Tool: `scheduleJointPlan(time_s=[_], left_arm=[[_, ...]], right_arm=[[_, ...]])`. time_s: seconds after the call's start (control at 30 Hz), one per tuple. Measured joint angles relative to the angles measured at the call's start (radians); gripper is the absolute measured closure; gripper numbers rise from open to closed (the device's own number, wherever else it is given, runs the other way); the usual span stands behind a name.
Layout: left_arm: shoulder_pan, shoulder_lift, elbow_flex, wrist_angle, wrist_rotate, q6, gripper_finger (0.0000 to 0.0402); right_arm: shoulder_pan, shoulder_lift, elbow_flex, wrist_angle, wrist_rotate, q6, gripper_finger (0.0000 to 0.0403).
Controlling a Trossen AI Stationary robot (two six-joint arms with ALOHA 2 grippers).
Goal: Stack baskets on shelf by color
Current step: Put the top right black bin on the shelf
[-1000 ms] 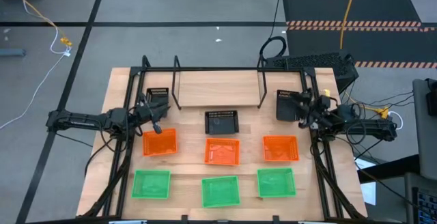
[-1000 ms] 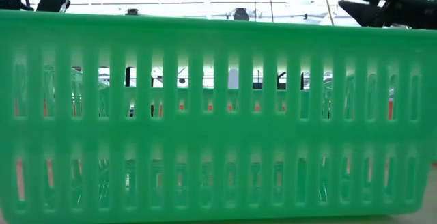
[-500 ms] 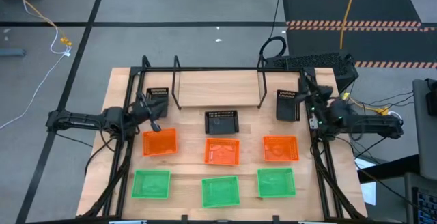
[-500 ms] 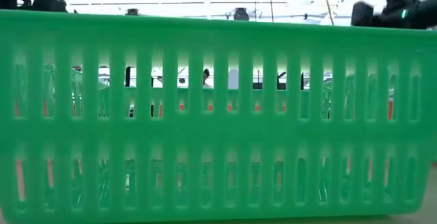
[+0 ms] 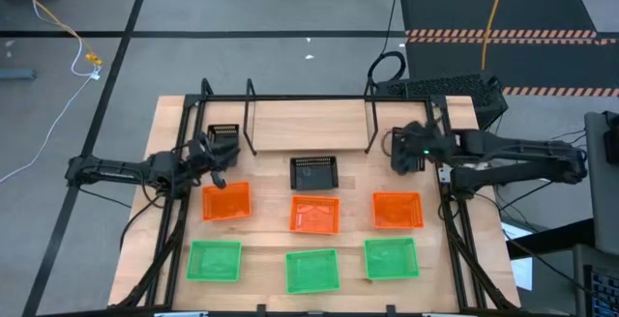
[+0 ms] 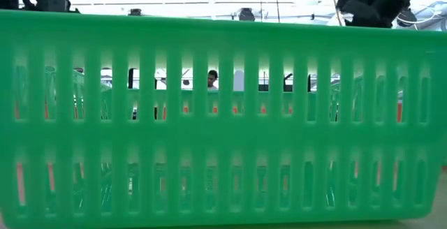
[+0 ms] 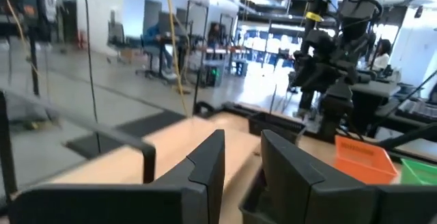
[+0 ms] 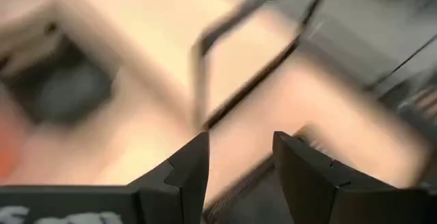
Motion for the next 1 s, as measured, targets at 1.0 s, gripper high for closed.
scheduleJointPlan(time_s=[1.0], left_arm=[[0.0, 0.0, 0.0, -0.134, 0.014, -0.158, 0.0304]], right_arm=[[-0.166, 0.197, -0.044, -0.275, 0.139, 0.149, 0.0248]])
